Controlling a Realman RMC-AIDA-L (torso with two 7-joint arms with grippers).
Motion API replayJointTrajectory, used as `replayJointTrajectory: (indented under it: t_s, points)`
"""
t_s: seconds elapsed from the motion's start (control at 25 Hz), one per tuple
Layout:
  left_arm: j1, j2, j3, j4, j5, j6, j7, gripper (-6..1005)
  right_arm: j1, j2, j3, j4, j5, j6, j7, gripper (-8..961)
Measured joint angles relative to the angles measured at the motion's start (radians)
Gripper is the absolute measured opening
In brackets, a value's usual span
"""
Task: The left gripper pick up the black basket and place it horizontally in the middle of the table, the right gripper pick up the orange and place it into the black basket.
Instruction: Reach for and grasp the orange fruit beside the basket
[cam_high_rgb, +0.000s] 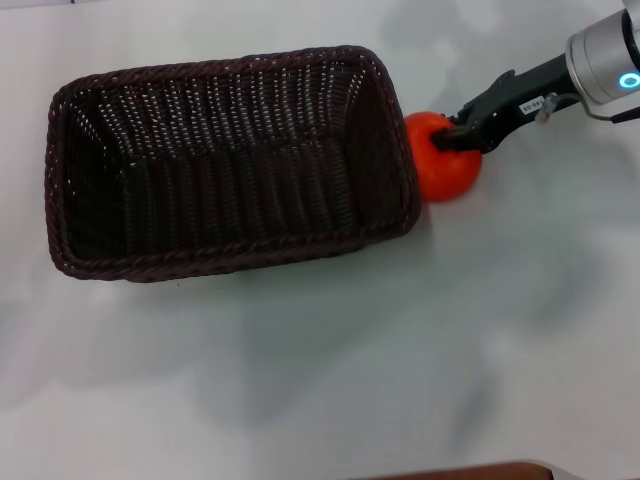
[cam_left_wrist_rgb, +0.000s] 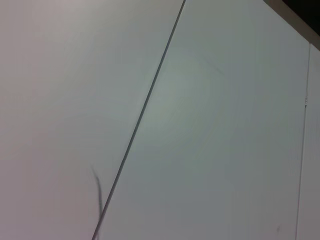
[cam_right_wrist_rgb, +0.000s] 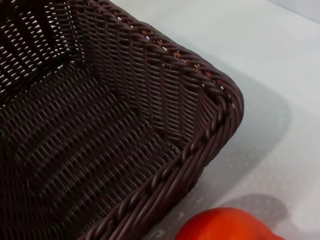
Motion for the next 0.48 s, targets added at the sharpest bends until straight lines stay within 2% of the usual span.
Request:
replayJointTrajectory:
  t_s: [0.28,0.48]
  points:
    - [0.000,0.000,0.000,0.000,-0.002,0.001,-0.014,532,-0.003,0.001,0.003,0.000,0.003,-0.003,-0.006,144]
    - [0.000,0.000,0.000,0.000,-0.002,0.007,-0.014,532,-0.005,-0.006,0.008,-0.001,0.016,-0.004,-0.010,98]
